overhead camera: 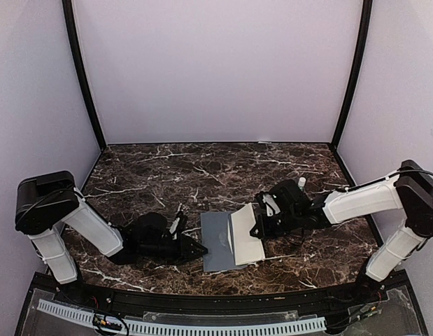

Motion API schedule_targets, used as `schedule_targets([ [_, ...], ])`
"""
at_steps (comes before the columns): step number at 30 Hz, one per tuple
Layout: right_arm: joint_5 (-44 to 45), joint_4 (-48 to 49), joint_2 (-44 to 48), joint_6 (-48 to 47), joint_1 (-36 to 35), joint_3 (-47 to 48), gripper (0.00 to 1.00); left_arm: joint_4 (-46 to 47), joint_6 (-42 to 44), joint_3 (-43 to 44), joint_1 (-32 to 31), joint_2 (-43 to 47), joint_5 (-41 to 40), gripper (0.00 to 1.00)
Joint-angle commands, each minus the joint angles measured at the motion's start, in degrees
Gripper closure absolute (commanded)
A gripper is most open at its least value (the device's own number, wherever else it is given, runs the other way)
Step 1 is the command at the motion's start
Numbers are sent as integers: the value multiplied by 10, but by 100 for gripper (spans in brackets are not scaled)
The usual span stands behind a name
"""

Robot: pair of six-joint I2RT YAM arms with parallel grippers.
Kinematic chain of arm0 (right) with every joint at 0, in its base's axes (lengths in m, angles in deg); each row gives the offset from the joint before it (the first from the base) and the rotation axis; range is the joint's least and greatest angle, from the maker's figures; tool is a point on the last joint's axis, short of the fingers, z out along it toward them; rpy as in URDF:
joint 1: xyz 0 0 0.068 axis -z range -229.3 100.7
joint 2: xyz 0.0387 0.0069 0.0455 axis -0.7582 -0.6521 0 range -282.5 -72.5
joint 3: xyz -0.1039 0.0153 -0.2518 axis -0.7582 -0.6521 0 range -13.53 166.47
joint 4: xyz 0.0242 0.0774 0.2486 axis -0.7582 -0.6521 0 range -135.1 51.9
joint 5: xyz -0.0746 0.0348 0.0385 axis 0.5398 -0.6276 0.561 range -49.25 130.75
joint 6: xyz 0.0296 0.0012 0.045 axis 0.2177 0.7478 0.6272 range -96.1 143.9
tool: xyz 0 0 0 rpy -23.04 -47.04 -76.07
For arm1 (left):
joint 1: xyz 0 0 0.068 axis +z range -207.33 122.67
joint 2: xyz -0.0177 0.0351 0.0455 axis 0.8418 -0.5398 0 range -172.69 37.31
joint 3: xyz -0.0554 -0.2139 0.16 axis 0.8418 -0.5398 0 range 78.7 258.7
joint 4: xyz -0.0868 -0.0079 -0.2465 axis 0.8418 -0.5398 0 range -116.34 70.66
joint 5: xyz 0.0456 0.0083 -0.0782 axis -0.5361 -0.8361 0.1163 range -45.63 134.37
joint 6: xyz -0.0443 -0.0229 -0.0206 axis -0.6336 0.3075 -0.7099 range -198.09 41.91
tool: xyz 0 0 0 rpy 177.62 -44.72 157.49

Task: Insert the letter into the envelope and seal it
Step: Place the letter in the envelope.

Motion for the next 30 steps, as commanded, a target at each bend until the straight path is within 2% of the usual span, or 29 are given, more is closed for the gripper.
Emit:
schedule_targets([
  [1,-8,23,-12,12,5,-7,100,10,3,13,3,-8,17,71],
  [20,-24,64,-30,51,5,-16,100,22,1,23,3,-18,34,76],
  [30,20,63,30,79,5,-38,100,30,-6,12,3,-15,27,78],
])
